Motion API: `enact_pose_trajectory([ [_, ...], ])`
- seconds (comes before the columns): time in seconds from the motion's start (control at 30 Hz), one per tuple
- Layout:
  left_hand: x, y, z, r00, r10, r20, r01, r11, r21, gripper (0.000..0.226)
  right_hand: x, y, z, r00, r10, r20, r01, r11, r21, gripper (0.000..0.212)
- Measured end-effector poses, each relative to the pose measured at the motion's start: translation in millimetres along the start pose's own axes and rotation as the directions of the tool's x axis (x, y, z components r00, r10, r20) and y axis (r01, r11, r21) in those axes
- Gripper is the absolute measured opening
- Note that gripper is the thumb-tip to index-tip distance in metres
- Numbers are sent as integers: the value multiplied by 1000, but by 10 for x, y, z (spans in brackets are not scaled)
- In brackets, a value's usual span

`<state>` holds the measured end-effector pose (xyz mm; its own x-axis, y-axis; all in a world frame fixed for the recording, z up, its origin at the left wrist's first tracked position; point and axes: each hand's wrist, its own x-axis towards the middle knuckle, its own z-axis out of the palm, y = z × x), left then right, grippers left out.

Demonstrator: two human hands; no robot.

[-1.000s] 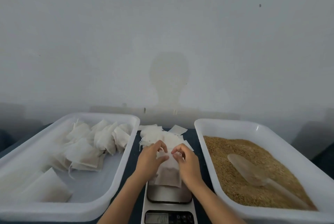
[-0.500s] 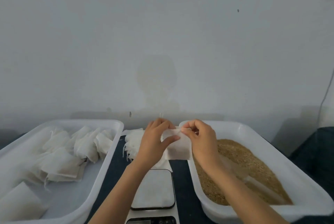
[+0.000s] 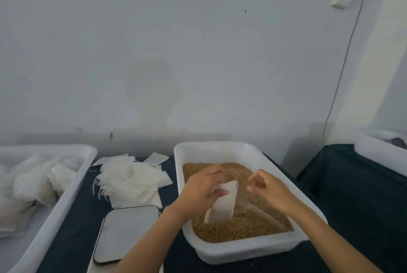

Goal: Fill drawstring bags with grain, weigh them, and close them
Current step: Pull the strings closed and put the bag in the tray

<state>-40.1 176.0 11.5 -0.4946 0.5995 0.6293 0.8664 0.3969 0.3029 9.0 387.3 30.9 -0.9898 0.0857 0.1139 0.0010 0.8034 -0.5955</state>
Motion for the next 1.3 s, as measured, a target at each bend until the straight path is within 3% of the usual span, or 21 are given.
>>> enact_pose_trajectory([
  [0.1,-14,-13,26,1000,11,7,-11,1000,7,19,-31,229,95,989,86,123,-69,988,-138,31],
  [0.23,-17,-32,-2,997,12,75,-17,998,56,18,-28,256,199,977,85,197,-34,968,-249,17],
  [0.37,-22,-64,-8,999,-14,47,8,994,107,18,7,222,205,978,42,202,38,925,-378,8],
  [0.57,-6,-91,26,983,-121,140,109,990,91,15,51,82,-89,993,1,120,54,889,-455,2],
  [0.67,9,-116,49,975,-165,150,152,984,95,16,56,-35,-411,997,-26,66,58,846,-530,9],
  [0.9,-8,-129,53,971,-189,148,190,982,9,17,85,-361,-943,985,-128,118,174,674,-718,24],
  [1.3,-27,-125,46,991,-102,87,106,993,-43,8,169,-698,-774,895,-382,230,376,368,-850,40],
])
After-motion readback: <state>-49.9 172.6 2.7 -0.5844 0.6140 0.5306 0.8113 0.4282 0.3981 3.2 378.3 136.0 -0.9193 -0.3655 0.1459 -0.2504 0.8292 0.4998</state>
